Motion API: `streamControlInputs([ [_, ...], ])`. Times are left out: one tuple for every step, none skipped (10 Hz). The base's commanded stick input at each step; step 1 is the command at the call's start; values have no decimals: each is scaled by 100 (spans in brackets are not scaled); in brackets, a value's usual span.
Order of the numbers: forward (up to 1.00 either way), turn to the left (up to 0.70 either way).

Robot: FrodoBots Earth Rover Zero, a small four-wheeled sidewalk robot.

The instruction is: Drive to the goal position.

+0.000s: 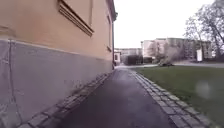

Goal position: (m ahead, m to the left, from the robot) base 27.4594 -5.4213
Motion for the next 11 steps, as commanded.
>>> streamControlInputs([
  [85,0],
  [85,0],
  [85,-34],
  [85,-34],
  [85,-34],
  [85,-18],
  [85,0],
  [85,0],
  [85,0],
  [85,0],
  [85,0],
])
